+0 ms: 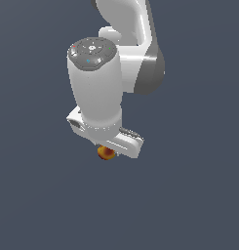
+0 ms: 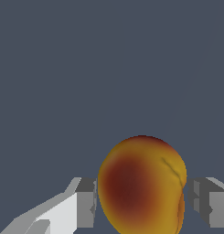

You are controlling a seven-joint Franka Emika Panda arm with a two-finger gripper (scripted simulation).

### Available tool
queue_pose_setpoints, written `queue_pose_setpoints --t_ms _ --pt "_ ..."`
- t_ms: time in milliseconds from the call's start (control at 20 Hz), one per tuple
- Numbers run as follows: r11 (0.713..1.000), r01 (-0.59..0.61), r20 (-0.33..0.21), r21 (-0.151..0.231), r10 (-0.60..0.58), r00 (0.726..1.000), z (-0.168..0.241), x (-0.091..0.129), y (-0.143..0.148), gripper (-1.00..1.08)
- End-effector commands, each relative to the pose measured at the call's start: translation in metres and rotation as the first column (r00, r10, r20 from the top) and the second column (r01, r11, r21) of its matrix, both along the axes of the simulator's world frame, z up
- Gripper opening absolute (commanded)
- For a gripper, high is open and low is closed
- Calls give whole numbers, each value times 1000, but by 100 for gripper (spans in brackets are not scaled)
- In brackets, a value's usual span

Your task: Pick up the object and move it to a goal position.

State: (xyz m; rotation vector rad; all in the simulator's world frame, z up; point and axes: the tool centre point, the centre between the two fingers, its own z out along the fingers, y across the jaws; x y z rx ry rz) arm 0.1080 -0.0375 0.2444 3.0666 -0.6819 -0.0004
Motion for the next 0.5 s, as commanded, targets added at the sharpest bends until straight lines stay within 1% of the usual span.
queue_pose_setpoints --t_ms 0,450 --pt "1000 0 1 0 0 1000 4 3 -1 -100" --pt "1000 0 -1 0 0 1000 5 5 0 -100"
